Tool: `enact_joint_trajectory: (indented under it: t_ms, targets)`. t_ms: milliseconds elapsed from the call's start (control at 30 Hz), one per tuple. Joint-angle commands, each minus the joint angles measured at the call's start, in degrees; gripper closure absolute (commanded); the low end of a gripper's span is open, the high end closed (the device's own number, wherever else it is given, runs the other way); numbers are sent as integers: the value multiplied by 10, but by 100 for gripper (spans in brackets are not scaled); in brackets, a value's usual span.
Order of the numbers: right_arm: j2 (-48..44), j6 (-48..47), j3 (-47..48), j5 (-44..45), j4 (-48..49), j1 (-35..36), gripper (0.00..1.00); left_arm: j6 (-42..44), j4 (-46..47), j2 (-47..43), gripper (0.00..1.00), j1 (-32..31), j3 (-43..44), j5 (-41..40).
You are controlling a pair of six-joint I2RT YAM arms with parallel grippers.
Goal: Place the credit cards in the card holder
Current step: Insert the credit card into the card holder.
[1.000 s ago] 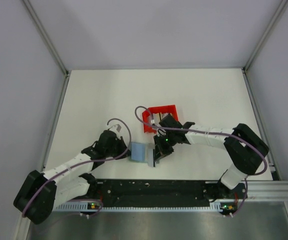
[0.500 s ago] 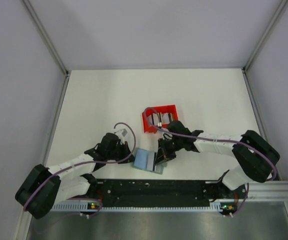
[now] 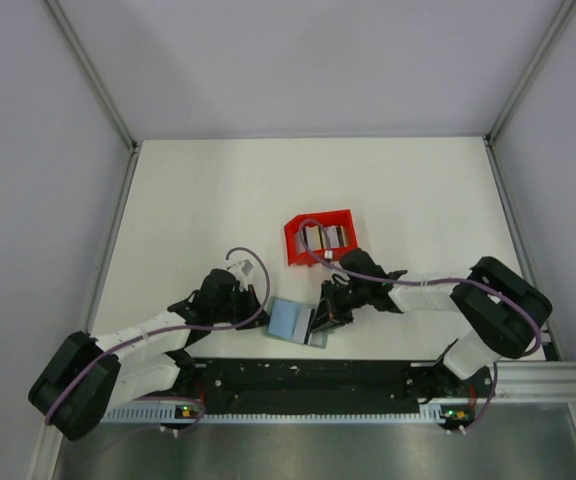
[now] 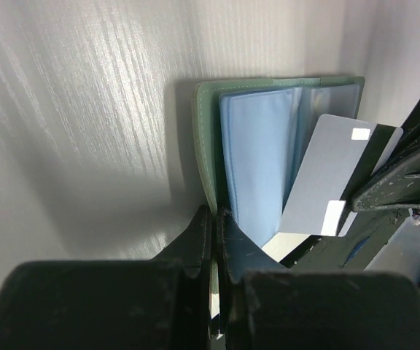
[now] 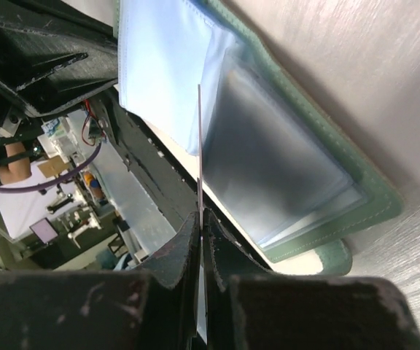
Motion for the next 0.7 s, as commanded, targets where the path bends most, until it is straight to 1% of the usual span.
enact_joint_trajectory:
  t_ms: [0, 167, 500, 667]
  targets:
    - [30, 11, 3, -6, 68, -12, 100, 15, 27, 0, 100, -2, -3, 15]
    - [71, -9, 29, -28, 66, -28, 100, 24, 25, 5, 100, -3, 2, 17]
    - [117, -36, 55, -18, 37, -38, 100, 27, 28, 5, 100, -2, 3, 22]
    - [108, -45, 50, -9, 7, -38, 100, 26, 21, 2, 100, -3, 7, 17]
